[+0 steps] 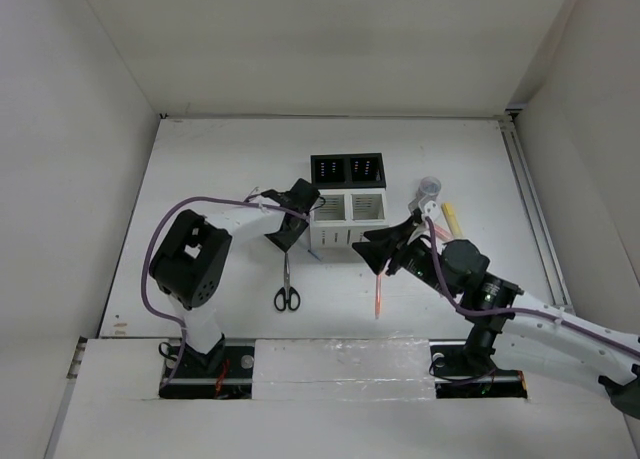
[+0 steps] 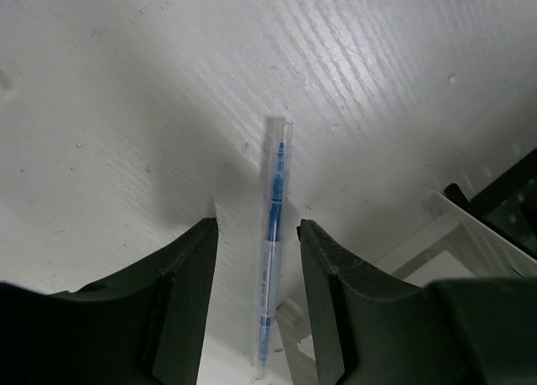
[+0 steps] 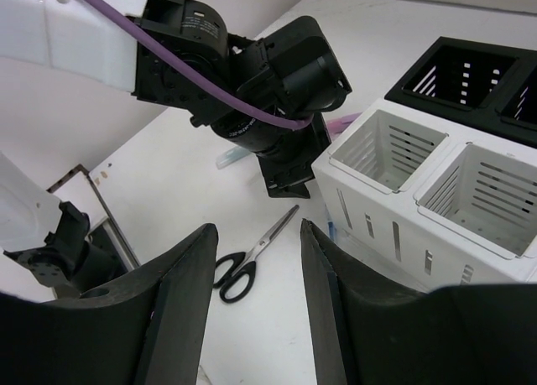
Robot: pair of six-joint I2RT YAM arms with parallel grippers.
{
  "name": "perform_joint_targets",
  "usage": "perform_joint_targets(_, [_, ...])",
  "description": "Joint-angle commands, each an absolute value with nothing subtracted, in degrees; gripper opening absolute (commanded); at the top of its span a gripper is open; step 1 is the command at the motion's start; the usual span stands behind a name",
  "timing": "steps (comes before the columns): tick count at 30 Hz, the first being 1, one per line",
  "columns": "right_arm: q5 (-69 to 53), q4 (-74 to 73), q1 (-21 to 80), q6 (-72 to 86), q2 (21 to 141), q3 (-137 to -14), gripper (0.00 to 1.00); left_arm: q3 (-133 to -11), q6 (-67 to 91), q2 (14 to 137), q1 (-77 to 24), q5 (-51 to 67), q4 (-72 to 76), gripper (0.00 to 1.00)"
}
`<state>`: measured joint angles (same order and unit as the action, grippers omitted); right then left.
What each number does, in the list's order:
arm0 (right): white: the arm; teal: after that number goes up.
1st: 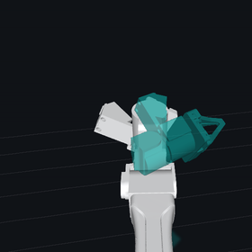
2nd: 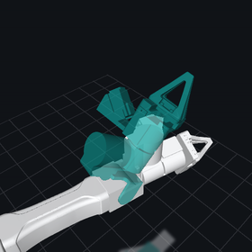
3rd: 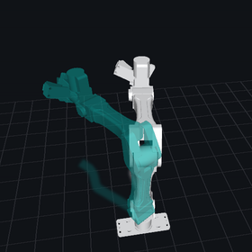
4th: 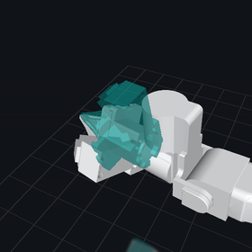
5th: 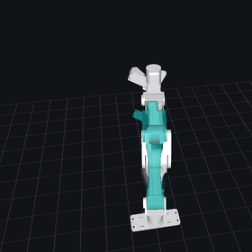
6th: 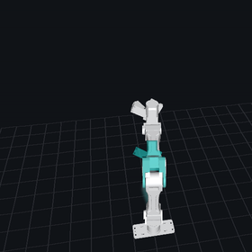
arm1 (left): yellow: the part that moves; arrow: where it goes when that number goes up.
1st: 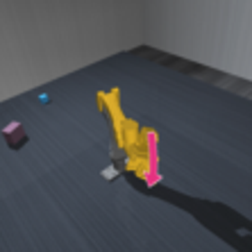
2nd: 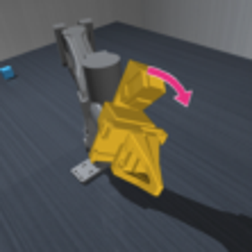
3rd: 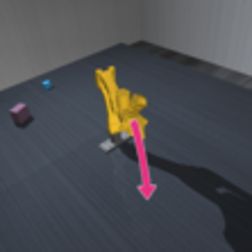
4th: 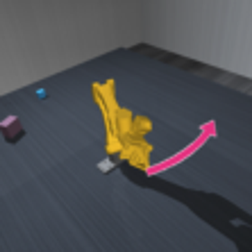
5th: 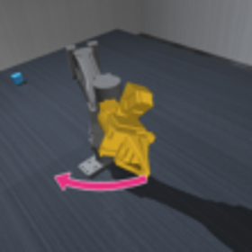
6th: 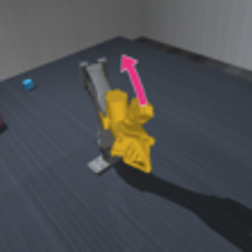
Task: Sort the stationery into containers
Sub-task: Pick up the pen from the center of the board.
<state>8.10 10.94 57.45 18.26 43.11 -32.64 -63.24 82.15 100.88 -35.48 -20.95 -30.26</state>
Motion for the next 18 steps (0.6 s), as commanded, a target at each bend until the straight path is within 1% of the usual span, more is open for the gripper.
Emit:
perform_joint_targets(1, [7.38, 12.66, 57.74, 19.25, 41.75, -31.73, 0.50, -65.48, 83.41, 101.60, -34.63, -21.97, -34.18, 0.39])
perform_joint_targets(9, [8.43, 12.66, 57.74, 19.78, 40.61, -31.20, 0.50, -68.11, 83.41, 105.20, -34.63, -21.97, -37.17, 0.39])
perform_joint_targets(12, [8.44, 12.66, 57.74, 19.78, 39.56, -31.20, 0.50, -68.99, 83.41, 106.96, -34.63, -20.84, -38.41, 0.33])
perform_joint_targets(13, [8.44, 12.66, 57.74, 19.78, 39.55, -31.20, 0.50, -68.99, 83.41, 107.66, -34.63, -20.83, -38.41, 0.33])
perform_joint_targets(14, [8.44, 12.66, 57.74, 19.78, 38.94, -31.20, 0.50, -68.99, 83.41, 107.67, -34.63, -20.22, -37.71, 0.27])
perform_joint_targets(15, [8.44, 12.66, 57.74, 19.78, 38.94, -31.20, 0.50, -68.99, 83.41, 107.67, -34.63, -19.52, -37.71, 0.25])
perform_joint_targets(16, [8.44, 12.66, 57.74, 19.78, 38.94, -30.68, 0.50, -68.39, 82.89, 107.67, -34.63, -19.51, -37.01, 0.24])
perform_joint_targets(17, [8.44, 12.66, 57.74, 19.78, 38.33, -30.67, 0.50, -68.38, 82.88, 107.67, -34.63, -19.51, -37.00, 0.19])
perform_joint_targets(18, [8.44, 12.66, 57.74, 20.30, 38.32, -30.67, 0.50, -67.77, 82.88, 107.67, -34.63, -18.99, -37.00, 0.17])
